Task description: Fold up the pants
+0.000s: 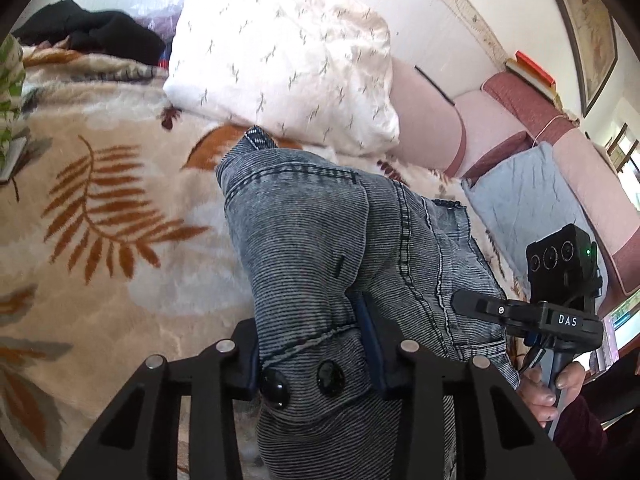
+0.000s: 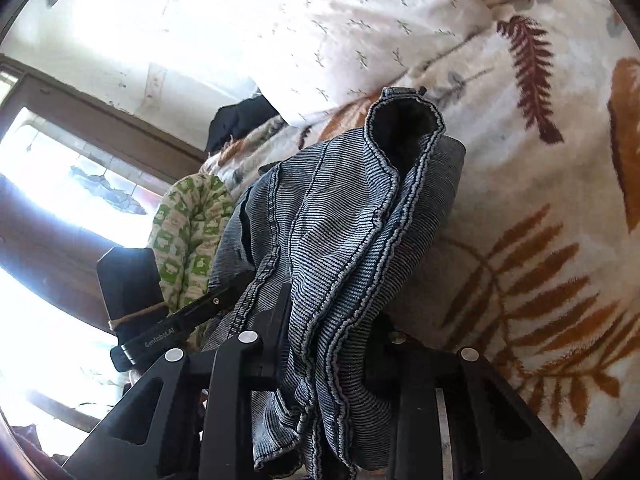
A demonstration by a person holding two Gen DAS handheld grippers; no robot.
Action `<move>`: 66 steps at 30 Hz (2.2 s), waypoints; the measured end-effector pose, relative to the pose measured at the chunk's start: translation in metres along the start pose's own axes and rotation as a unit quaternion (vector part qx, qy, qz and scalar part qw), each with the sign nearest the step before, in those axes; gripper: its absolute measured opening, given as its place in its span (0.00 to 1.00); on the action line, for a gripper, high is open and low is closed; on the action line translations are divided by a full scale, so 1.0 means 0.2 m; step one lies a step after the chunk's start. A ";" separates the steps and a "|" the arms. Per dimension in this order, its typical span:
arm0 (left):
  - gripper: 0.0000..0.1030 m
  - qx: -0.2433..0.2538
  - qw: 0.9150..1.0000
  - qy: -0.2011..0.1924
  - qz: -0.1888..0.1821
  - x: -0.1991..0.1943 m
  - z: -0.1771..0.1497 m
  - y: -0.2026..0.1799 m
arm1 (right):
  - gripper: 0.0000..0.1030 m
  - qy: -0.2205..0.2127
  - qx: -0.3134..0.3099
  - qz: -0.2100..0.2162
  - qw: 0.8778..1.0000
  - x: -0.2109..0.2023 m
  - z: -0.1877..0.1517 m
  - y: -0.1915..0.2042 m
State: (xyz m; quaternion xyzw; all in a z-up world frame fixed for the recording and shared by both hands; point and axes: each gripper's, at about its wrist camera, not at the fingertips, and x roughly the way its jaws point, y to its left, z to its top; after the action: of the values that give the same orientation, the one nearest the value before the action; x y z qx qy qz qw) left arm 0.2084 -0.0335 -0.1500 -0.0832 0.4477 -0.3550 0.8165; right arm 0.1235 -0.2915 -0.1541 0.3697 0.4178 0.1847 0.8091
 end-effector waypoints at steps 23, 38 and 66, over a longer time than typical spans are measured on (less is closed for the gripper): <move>0.41 0.056 0.992 -0.037 0.103 0.16 0.30 -0.15 | 0.25 -0.036 -0.026 0.000 0.999 0.04 0.39 -0.08; 0.40 0.055 0.989 -0.018 0.134 0.33 0.27 -0.12 | 0.25 -0.018 -0.010 -0.021 1.000 0.13 0.41 -0.19; 0.41 0.068 0.984 -0.012 0.163 0.37 0.26 -0.12 | 0.25 -0.009 -0.002 -0.032 0.999 0.19 0.41 -0.22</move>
State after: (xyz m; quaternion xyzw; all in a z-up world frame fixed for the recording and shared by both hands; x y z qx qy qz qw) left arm 0.2632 -0.1092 -0.1571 0.0421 0.4200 -0.2454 0.8727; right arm 0.2119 -0.3336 -0.1776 0.3558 0.4222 0.1560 0.8191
